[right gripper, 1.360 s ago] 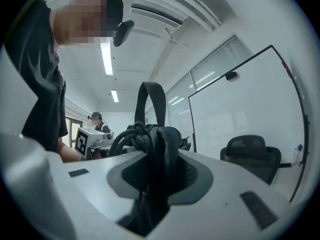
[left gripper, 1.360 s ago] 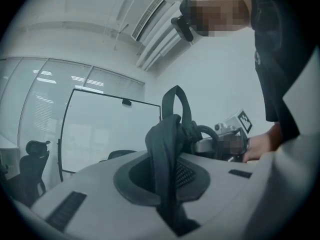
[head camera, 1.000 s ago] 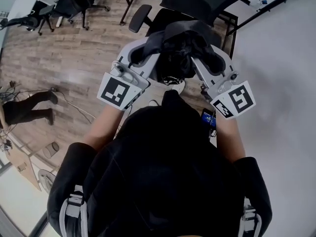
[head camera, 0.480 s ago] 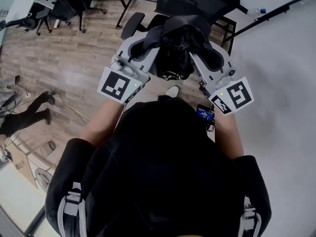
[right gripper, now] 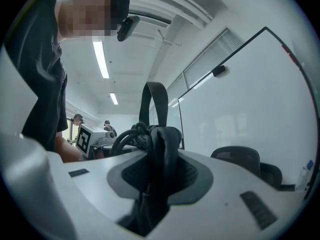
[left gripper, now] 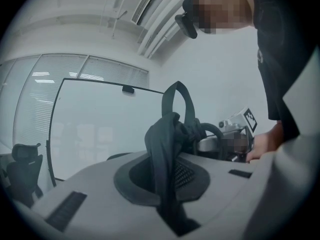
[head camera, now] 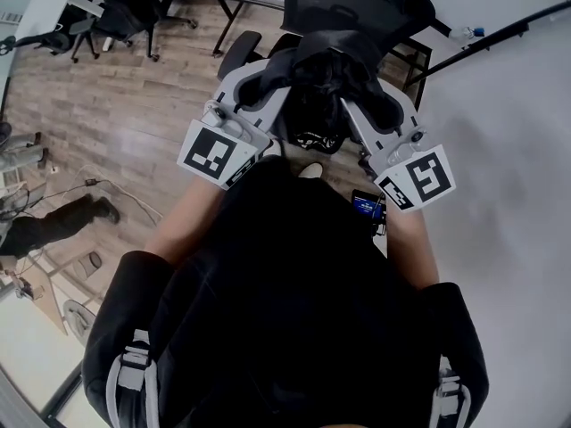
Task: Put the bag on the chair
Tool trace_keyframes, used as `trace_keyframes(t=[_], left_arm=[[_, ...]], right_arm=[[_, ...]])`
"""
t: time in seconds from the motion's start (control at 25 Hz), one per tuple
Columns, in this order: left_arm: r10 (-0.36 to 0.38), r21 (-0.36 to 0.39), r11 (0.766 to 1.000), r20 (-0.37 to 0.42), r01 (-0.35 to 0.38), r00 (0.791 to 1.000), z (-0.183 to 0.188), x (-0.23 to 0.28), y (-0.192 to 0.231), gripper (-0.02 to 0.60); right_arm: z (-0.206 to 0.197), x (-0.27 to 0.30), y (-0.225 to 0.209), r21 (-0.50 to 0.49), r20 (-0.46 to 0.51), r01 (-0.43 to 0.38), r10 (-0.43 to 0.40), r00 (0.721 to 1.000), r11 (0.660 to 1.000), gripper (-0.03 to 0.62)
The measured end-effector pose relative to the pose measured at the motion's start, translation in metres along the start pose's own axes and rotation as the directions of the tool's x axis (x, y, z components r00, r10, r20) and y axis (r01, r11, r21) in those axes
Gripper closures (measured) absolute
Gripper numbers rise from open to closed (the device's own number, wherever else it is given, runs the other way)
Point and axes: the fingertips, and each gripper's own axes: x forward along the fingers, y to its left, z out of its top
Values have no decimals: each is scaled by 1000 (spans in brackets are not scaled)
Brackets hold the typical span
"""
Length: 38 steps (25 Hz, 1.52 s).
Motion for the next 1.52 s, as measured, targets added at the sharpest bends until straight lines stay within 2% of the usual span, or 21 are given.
trace_keyframes(t=[0.36, 1.0, 1.28, 1.52], left_arm=[[-40, -17, 999, -25, 40, 999, -16, 39, 32, 548], [-189, -50, 981, -71, 186, 979, -49, 118, 130, 548], [-257, -92, 964, -89, 249, 962, -76, 149, 165, 548], [-317, -114, 945, -77, 307, 945, -96, 179, 187, 548]], right_arm=[[-11, 27, -42, 32, -39, 18, -17, 999, 999, 494], [-38, 110, -127, 42, -92, 177, -173, 981, 983, 494], [-62, 141, -162, 78, -124, 266, -255, 959, 961, 494], [-82, 157, -191, 60, -145, 389, -377, 915, 919, 490]])
